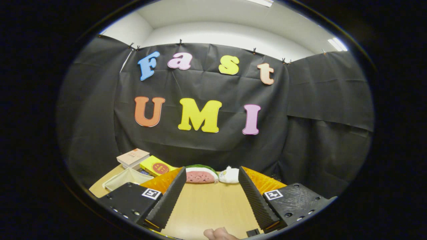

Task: Open the storage box then place both shoes into the box .Put the left shoe in first, then the right shoe, with the right side of both shoes facing outward in a uniform manner.

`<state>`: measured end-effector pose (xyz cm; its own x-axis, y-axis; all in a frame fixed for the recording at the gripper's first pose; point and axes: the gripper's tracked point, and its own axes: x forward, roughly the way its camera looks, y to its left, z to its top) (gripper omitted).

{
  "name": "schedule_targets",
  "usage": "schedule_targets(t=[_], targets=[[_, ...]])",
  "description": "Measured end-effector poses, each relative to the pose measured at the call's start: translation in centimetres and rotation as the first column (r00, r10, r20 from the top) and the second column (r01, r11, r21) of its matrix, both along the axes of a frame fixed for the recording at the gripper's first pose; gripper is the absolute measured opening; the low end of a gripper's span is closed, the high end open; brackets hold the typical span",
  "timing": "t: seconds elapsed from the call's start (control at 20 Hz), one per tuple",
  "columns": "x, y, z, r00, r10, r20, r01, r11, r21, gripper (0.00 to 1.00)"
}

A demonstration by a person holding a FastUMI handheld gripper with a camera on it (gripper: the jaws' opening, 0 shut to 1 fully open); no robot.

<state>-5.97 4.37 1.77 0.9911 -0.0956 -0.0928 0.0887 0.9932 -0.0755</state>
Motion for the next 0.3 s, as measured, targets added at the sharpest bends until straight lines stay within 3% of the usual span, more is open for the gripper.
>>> schedule_targets(t=[0.3], targets=[[-0.4,0.1,-1.3,0.999,0.011,-0.031,-0.01,1.0,0.016,0.96]])
